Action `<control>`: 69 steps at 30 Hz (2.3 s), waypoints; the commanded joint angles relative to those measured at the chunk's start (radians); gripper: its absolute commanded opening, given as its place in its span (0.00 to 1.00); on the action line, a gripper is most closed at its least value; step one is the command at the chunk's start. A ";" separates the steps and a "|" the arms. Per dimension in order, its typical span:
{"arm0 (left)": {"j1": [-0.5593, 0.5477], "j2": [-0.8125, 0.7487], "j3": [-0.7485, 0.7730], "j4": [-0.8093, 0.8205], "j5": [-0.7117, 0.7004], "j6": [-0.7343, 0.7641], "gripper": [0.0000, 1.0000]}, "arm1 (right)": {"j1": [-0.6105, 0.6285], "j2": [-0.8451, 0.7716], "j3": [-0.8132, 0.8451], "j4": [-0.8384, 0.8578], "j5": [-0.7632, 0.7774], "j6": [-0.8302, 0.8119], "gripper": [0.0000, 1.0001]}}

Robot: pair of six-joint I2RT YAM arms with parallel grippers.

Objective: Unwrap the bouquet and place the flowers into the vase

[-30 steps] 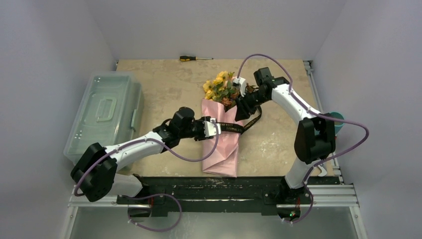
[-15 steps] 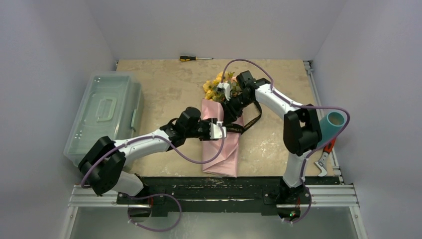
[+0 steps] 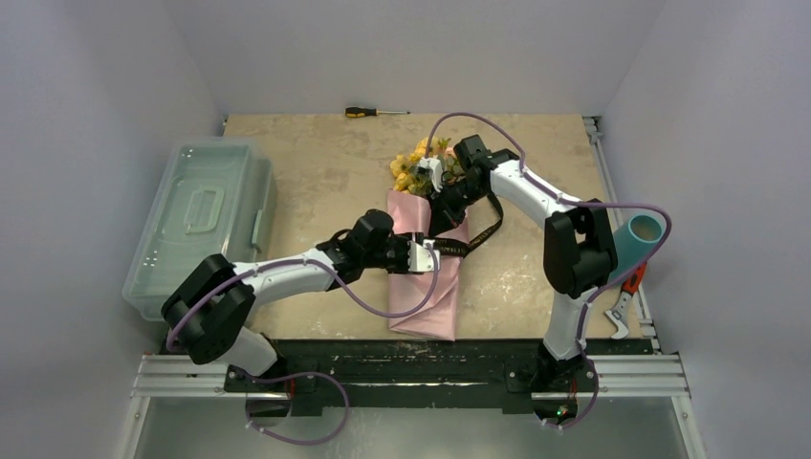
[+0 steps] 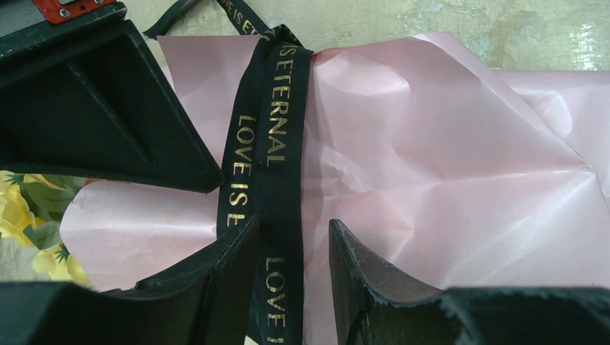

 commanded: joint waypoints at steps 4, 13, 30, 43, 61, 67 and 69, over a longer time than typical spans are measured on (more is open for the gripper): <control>-0.016 0.030 0.040 0.065 -0.007 0.027 0.38 | 0.001 -0.035 0.021 -0.033 -0.049 -0.030 0.00; -0.018 0.052 0.040 0.080 -0.025 0.025 0.35 | 0.002 0.038 0.053 -0.084 -0.052 -0.046 0.33; -0.034 0.119 0.068 0.108 -0.109 0.027 0.30 | 0.001 0.041 0.065 -0.112 -0.078 -0.076 0.00; -0.025 0.024 0.097 -0.040 -0.087 -0.040 0.00 | -0.049 -0.029 0.065 -0.107 -0.031 -0.079 0.00; 0.221 -0.217 0.019 -0.154 -0.089 -0.322 0.00 | -0.287 -0.166 -0.111 -0.204 0.095 -0.236 0.00; 0.323 -0.224 0.037 -0.246 -0.043 -0.354 0.00 | -0.345 -0.183 -0.154 -0.211 0.115 -0.284 0.00; 0.348 -0.219 0.054 -0.284 -0.023 -0.345 0.00 | -0.355 -0.191 -0.175 -0.205 0.120 -0.292 0.00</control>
